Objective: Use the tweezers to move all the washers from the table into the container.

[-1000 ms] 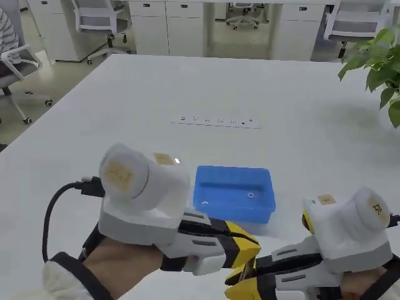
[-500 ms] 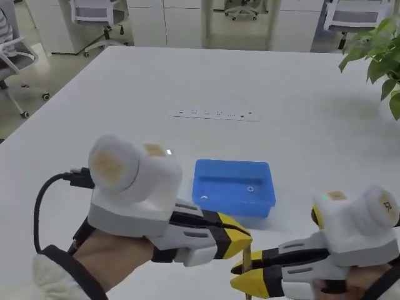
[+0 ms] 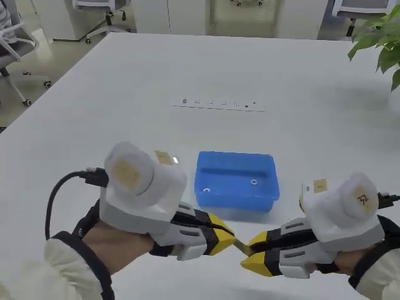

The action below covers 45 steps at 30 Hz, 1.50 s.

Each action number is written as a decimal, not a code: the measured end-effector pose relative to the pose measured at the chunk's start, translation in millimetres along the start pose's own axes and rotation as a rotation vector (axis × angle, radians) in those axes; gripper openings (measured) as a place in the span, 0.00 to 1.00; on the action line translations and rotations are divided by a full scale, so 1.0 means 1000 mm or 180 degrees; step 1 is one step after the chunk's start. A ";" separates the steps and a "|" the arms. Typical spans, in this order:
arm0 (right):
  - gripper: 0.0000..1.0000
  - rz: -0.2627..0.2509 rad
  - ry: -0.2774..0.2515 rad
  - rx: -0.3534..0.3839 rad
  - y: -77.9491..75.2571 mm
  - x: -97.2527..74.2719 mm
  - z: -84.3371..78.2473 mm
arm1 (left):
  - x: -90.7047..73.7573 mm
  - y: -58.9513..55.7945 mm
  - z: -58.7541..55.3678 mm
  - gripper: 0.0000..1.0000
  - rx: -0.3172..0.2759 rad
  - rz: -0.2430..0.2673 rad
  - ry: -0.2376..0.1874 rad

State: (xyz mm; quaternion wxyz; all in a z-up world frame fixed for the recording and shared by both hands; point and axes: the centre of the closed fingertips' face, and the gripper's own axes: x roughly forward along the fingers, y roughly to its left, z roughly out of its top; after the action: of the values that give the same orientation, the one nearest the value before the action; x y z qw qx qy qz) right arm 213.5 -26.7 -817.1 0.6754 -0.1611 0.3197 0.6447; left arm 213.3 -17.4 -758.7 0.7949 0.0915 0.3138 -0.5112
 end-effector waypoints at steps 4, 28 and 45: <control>0.09 -0.0192 0.0246 -0.0158 -0.014 0.009 -0.010 | 0.012 0.010 -0.009 0.00 0.0021 0.0029 0.0126; 0.07 -0.0397 0.0728 -0.0595 -0.044 0.039 -0.039 | 0.057 0.052 -0.087 0.00 0.1013 -0.0003 0.1244; 0.33 -0.1326 -0.0286 0.0851 -0.024 -0.035 -0.010 | 0.060 0.059 -0.095 0.00 0.0978 -0.0119 0.1419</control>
State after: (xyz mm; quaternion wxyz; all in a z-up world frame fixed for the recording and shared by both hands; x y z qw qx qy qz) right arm 235.7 -62.9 -806.4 0.8226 -0.1039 0.3317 0.4500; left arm 242.9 8.6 -879.9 0.6734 0.3155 0.4015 -0.5346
